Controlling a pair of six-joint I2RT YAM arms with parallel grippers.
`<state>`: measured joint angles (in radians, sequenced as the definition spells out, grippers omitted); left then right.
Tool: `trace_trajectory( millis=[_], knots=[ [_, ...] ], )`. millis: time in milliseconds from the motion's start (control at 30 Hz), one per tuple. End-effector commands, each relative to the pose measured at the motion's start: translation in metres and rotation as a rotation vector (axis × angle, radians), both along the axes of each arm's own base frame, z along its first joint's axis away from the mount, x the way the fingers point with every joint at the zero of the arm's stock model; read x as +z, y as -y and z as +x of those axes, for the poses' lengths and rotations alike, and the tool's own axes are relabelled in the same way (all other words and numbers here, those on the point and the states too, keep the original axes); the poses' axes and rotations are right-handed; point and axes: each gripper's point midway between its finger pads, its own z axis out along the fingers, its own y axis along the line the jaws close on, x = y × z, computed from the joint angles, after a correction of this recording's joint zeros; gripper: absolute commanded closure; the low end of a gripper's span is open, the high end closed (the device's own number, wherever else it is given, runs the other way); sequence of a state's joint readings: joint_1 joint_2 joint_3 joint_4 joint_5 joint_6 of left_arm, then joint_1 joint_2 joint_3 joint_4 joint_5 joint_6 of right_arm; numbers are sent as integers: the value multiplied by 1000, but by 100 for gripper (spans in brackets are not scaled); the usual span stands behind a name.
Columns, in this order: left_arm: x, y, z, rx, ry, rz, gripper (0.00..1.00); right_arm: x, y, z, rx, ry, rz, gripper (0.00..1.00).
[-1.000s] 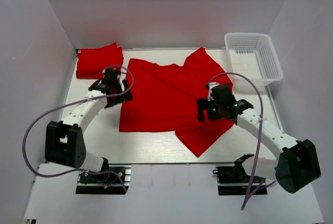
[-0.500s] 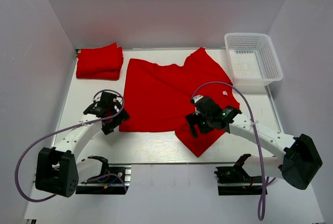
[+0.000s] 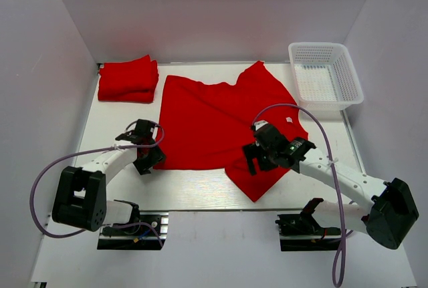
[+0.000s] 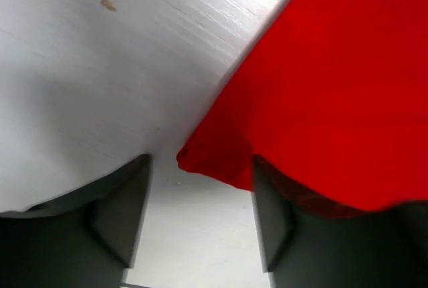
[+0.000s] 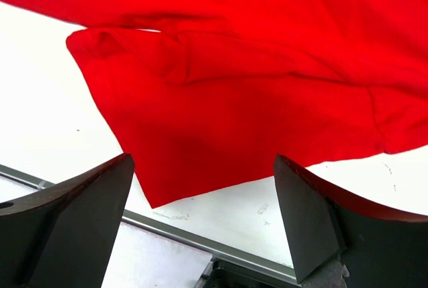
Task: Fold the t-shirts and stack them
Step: Grap the side of the flattened tshirt closest away from the robot with both arms
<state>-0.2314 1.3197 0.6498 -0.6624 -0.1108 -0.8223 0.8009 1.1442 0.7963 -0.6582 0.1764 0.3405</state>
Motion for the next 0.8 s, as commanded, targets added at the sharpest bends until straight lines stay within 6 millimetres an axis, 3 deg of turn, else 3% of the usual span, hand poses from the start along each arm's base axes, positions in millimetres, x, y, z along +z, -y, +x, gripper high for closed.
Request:
trace_trajectory(
  millis=[0, 67, 167, 267, 367, 400, 433, 600, 767],
  knots=[
    [-15, 6, -13, -32, -36, -27, 33, 8, 4, 2, -56, 24, 13, 10],
    [-17, 9, -9, -35, -15, -42, 47, 11, 4, 3, -60, 33, 19, 10],
    [-21, 8, -6, -32, -15, -30, 59, 11, 4, 2, -59, 30, 20, 10],
    [-28, 7, -8, -31, -42, -24, 63, 7, 7, -4, -61, 9, 10, 10],
    [-30, 8, -5, -31, -44, -23, 76, 6, 7, -8, -61, -6, 18, 10],
    [-33, 7, -7, -31, -57, -20, 92, 4, 8, -9, -60, -14, 17, 10],
    [-33, 7, -7, -31, -57, -20, 99, 3, 8, -11, -56, -19, 16, 10],
    [-29, 6, -4, -29, -36, -16, 100, -2, 3, -20, -18, -64, 34, 10],
    [-1, 3, 8, -30, 75, -7, 100, -14, -7, -38, 51, -152, 51, 10]
  ],
)
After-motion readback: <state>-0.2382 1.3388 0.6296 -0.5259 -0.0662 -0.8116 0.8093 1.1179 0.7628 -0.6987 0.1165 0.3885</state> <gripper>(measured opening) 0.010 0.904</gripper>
